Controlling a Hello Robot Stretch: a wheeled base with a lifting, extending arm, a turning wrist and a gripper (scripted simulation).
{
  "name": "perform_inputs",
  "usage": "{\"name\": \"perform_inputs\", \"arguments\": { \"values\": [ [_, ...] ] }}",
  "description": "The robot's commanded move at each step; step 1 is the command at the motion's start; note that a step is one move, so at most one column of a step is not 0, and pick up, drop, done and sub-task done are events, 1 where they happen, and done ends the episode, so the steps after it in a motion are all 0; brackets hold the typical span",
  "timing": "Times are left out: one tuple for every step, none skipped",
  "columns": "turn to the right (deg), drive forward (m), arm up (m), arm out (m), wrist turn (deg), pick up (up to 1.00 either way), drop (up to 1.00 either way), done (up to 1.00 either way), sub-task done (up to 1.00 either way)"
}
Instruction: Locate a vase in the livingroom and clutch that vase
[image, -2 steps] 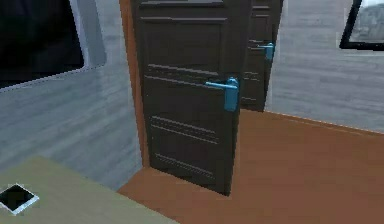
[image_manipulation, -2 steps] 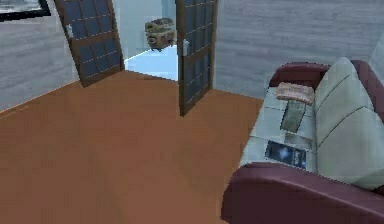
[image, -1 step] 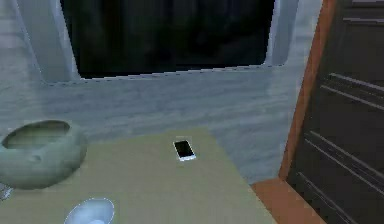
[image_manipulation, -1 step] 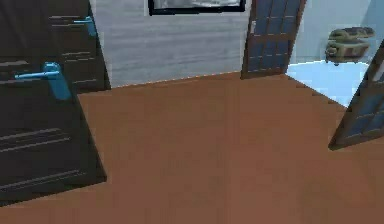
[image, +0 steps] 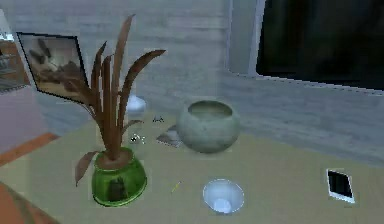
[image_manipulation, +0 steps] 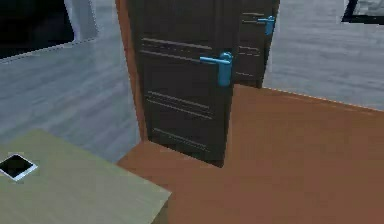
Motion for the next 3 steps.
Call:
{"name": "perform_inputs", "arguments": {
  "values": [
    [-45.0,0.0,0.0,0.0,0.0,0.0,0.0,0.0,0.0],
    [-36.0,0.0,0.0,0.0,0.0,0.0,0.0,0.0,0.0],
    [0.0,0.0,0.5,0.0,0.0,0.0,0.0,0.0,0.0]
  ]
}}
